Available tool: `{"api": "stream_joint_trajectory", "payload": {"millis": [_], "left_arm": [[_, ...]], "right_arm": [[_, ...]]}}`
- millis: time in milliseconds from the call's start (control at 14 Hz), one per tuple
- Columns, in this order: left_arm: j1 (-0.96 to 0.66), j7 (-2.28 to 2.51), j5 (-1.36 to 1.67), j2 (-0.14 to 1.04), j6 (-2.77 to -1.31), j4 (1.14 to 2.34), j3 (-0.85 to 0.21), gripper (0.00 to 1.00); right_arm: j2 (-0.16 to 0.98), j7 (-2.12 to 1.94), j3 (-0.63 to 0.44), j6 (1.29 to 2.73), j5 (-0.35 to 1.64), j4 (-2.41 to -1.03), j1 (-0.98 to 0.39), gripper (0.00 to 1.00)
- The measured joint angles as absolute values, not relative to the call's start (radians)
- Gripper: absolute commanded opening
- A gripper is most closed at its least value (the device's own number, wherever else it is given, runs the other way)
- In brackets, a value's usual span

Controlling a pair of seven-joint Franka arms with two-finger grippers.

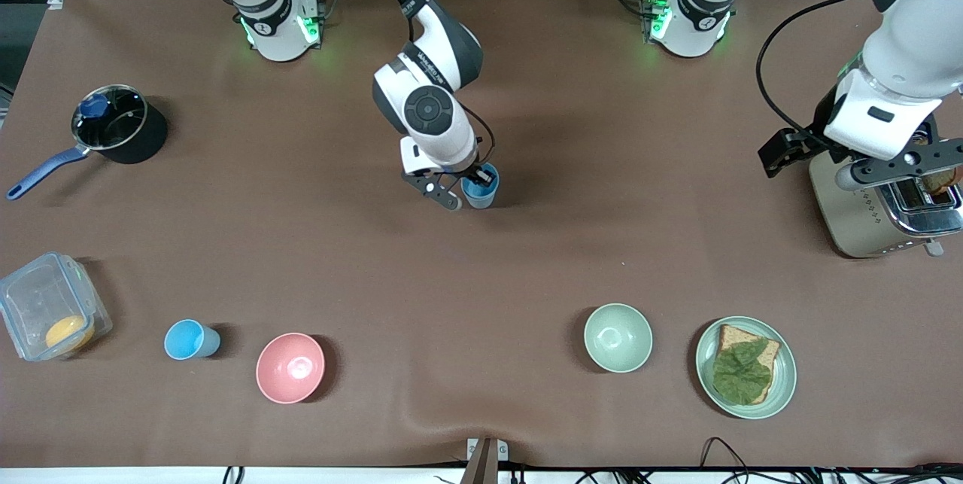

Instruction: Stack blue cups with both arms

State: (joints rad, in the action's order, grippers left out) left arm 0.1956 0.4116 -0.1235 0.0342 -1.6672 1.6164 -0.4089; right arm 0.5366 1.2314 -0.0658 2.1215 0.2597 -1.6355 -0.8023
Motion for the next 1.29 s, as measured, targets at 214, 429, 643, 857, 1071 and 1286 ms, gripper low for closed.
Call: {"api": "stream_joint_trajectory", "payload": {"millis": [214,429,643,857,1071,1286], "left_arm": [[0.191,0.412,-0.113,0.026,-1.652,1.608,-0.407,1.0],[0.184,0.411,-0.093,0.017,-1.634,1.602,-0.391,1.0],[0.171,0.411,-0.089,0.002,-1.617,1.598,-0.375,1.0],[0.128,0.411,-0.062,-0.022,-1.596,1.598,-0.316,1.0],[0.1,0.411,-0.054,-0.037,-1.576,1.597,-0.271,1.0],[0.092,0.411,-0.053,-0.048,-1.564,1.597,-0.262,1.0]], "right_arm": [[0.501,1.19,-0.141,1.978,0.256,-1.552,-0.8,1.0],[0.453,0.927,-0.257,1.826,0.254,-1.536,-0.775,1.0],[0.427,0.531,-0.359,1.698,0.253,-1.537,-0.662,1.0],[0.381,0.163,-0.457,1.613,0.232,-1.537,-0.556,1.0],[0.29,0.001,-0.571,1.586,0.18,-1.537,-0.533,1.0],[0.2,-0.048,-0.625,1.565,0.169,-1.537,-0.534,1.0]]}}
